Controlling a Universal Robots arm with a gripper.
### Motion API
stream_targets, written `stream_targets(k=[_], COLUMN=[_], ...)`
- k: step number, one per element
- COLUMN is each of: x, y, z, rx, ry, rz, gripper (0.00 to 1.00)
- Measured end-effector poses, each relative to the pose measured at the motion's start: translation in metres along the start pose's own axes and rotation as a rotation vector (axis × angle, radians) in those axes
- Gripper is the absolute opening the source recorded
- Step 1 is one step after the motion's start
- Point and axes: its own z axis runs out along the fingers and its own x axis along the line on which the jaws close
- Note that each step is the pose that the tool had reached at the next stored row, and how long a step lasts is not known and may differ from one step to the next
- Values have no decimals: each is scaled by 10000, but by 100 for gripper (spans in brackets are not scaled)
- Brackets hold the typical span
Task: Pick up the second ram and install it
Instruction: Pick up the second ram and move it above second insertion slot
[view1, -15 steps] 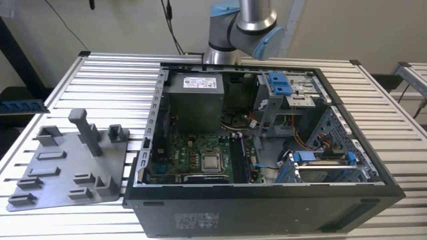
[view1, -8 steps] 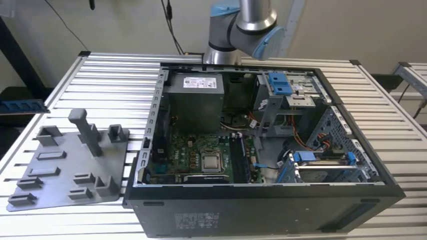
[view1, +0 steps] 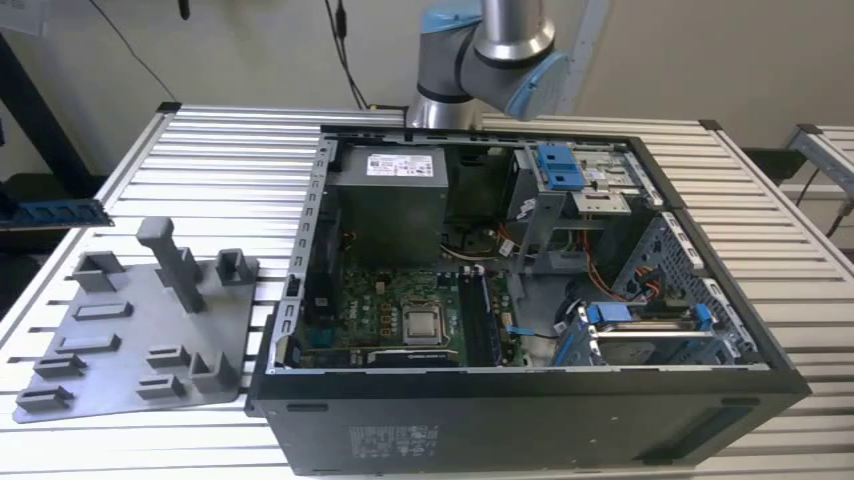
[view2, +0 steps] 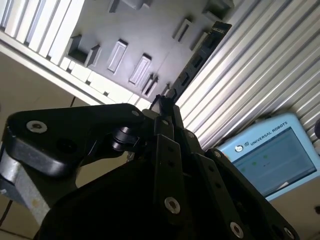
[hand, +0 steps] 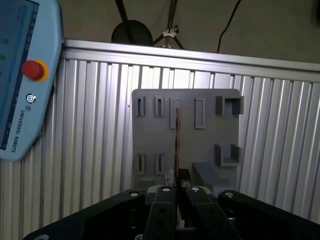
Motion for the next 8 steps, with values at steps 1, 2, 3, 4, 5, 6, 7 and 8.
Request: stream_targets(k=[1,2,3,4,5,6,7,8], x=[2,3,5,7,8,10,11,13], y=[-23,-47,-71,-92,-114,-135,-156,-177], z=[0,-1,-1,-1,0,-1,0,-1], rx=[-6,-13,-18,-22,-23,-26,-27,-28], ry=[0,-1,-1,-1,-2,-2,-3,-3], rz=[0,1,3,8,13,18,24,32], gripper=[14,14,14,14,14,14,14,14])
